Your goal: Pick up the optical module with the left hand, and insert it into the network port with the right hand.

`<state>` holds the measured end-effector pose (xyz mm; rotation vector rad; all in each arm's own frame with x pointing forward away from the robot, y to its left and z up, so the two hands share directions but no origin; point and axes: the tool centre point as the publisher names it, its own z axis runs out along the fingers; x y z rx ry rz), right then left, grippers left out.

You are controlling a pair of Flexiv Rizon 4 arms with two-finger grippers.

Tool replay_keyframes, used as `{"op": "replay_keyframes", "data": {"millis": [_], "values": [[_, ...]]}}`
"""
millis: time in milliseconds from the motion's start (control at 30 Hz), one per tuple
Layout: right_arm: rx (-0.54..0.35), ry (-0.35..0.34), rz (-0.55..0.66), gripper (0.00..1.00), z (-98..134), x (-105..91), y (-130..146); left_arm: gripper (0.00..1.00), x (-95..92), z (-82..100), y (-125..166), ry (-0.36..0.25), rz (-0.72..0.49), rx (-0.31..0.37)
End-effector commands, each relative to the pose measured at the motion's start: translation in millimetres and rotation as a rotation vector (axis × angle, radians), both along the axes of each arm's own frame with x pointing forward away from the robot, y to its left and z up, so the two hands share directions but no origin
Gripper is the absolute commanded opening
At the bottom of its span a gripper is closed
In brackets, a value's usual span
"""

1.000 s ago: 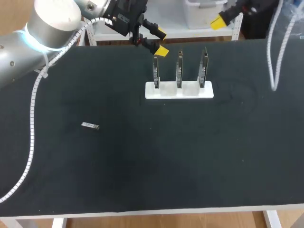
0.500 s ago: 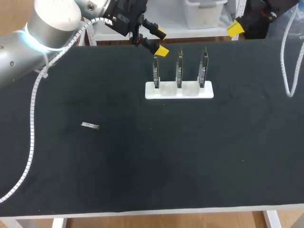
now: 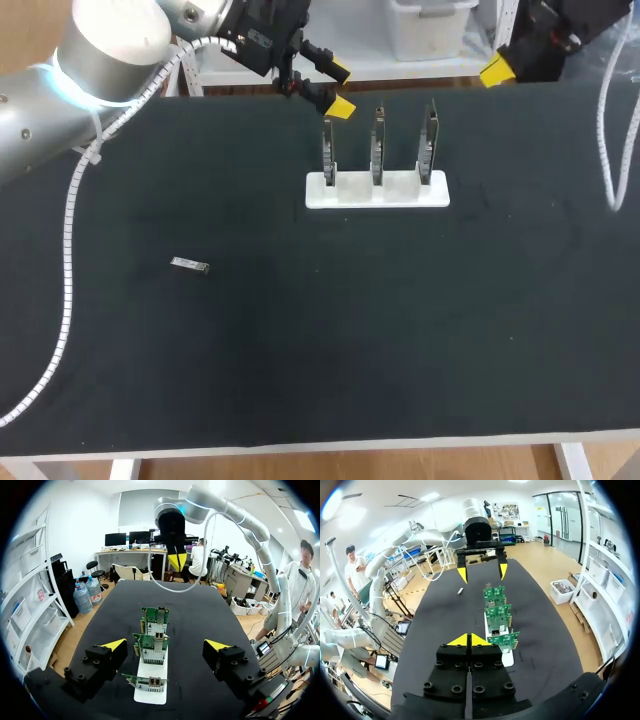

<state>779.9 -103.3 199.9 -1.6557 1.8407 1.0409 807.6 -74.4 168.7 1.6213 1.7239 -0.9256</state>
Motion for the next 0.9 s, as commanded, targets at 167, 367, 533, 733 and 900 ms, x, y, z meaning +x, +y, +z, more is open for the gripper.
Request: {"op": "replay_keyframes", "data": {"millis": [167,367,533,733,900], "values": [[0.003,-0.039,-0.063,0.00,-13,-3.9,1,1.00,-0.2,-0.1,0,-0.002,0.000,0.001],[0.012,-0.030,-0.085,0.00,-22,-0.8,1,1.00,-0.2,-0.1,0,-0.002,0.000,0.001],[0.020,-0.022,-0.085,0.00,-26,1.4,2,1.00,-0.2,-0.1,0,-0.002,0.000,0.001],[0.028,-0.025,-0.080,0.00,-26,5.3,5,1.00,-0.2,-0.1,0,-0.002,0.000,0.001],[0.028,-0.027,-0.074,0.00,-26,6.2,5,1.00,-0.2,-0.1,0,-0.002,0.000,0.001]]}}
